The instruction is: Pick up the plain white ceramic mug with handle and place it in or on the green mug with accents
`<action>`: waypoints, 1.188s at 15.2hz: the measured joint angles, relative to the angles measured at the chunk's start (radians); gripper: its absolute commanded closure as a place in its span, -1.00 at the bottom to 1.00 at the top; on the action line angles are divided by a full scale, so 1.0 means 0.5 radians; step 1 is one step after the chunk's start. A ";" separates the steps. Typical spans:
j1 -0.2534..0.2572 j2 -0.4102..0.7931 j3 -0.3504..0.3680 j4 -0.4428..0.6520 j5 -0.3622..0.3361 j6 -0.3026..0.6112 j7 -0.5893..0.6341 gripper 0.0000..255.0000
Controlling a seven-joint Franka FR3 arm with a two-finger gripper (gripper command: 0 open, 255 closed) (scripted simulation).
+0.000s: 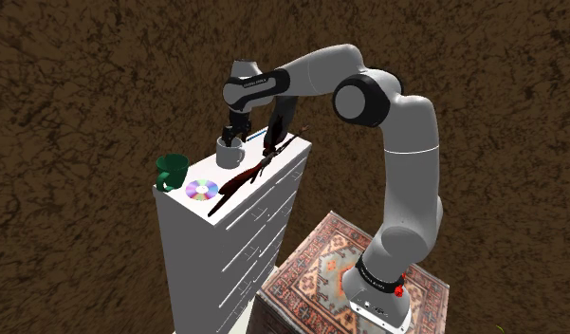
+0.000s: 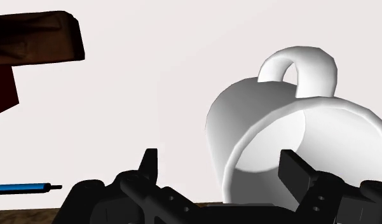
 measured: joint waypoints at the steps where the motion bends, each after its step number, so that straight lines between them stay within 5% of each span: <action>1: 0.000 0.000 0.000 0.000 0.000 0.000 0.000 -1.00; 2: 0.000 0.000 0.000 0.000 0.000 0.000 0.000 1.00; 18: -0.001 -0.052 -0.003 0.055 -0.005 -0.107 0.000 1.00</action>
